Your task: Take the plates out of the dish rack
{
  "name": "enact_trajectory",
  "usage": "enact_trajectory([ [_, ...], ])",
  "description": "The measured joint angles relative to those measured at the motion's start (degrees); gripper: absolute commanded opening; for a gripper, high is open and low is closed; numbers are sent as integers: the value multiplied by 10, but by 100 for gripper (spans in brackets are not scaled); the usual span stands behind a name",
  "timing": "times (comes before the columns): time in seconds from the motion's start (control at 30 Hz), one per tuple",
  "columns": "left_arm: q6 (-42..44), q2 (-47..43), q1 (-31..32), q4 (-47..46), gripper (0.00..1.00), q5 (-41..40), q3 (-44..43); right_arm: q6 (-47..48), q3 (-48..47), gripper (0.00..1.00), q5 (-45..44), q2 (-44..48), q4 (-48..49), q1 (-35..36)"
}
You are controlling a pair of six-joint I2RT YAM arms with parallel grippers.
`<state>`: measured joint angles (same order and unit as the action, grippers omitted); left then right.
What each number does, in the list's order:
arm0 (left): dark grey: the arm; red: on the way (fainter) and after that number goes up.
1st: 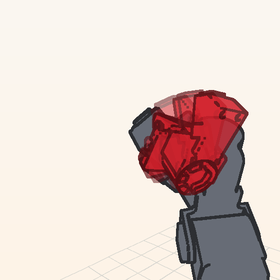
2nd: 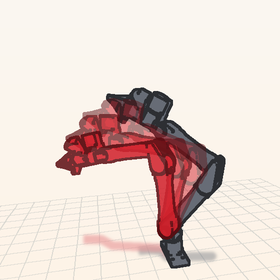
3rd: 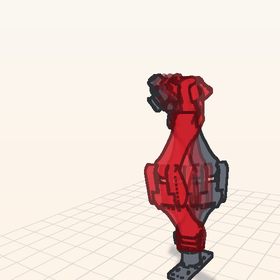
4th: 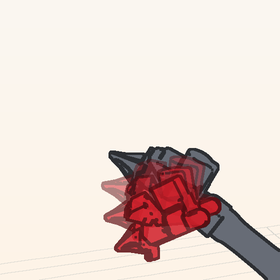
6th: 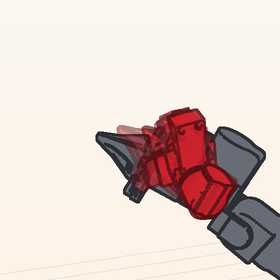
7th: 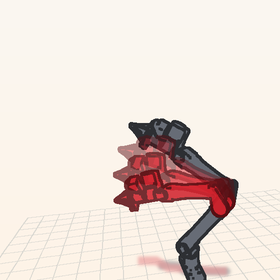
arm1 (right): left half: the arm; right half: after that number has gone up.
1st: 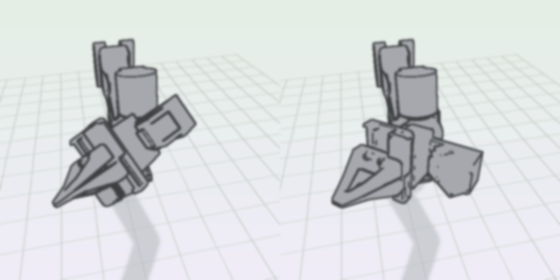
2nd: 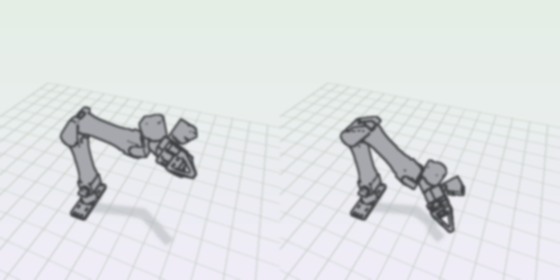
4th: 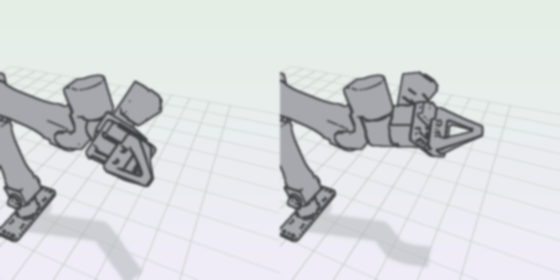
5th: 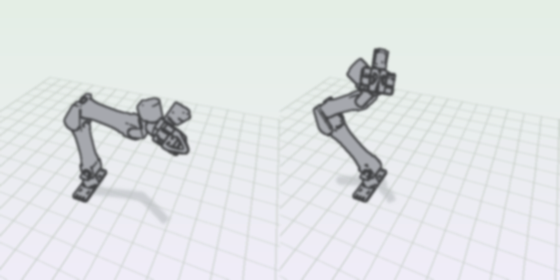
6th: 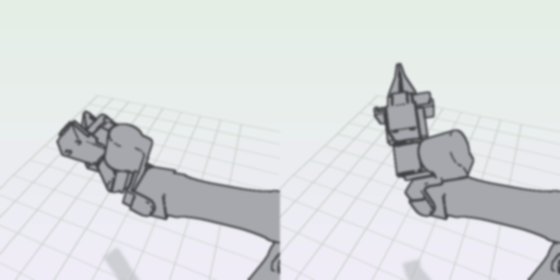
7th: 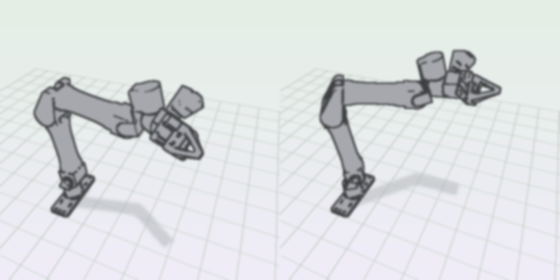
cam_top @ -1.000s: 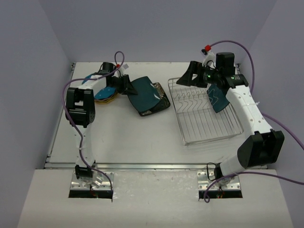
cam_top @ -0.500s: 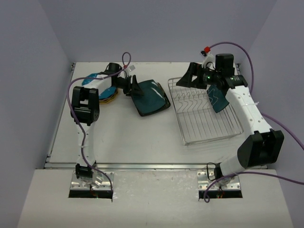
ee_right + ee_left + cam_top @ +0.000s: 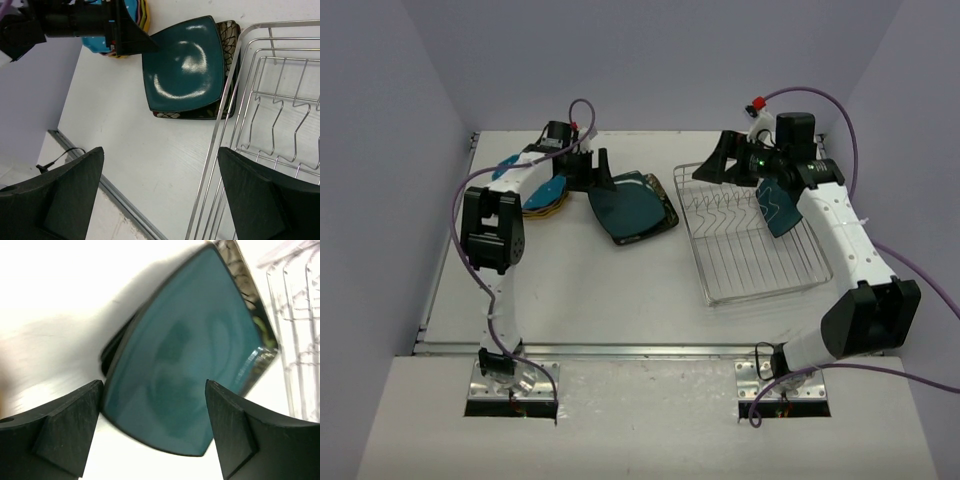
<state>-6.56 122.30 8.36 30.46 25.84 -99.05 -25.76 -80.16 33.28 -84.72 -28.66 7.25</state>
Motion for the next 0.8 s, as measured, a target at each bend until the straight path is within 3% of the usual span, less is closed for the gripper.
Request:
enact_trajectory([
  [0.23, 42, -59, 75, -20, 85, -172, 48, 12, 0, 94, -59, 1, -7, 0],
  [0.53, 76, -81, 119, -23, 82, -213, 94, 76, -15, 93, -181, 6, -23, -3],
  [0.8, 85, -181, 119, -56, 78, -271, 159, 153, -28, 61, -289, 5, -35, -14],
])
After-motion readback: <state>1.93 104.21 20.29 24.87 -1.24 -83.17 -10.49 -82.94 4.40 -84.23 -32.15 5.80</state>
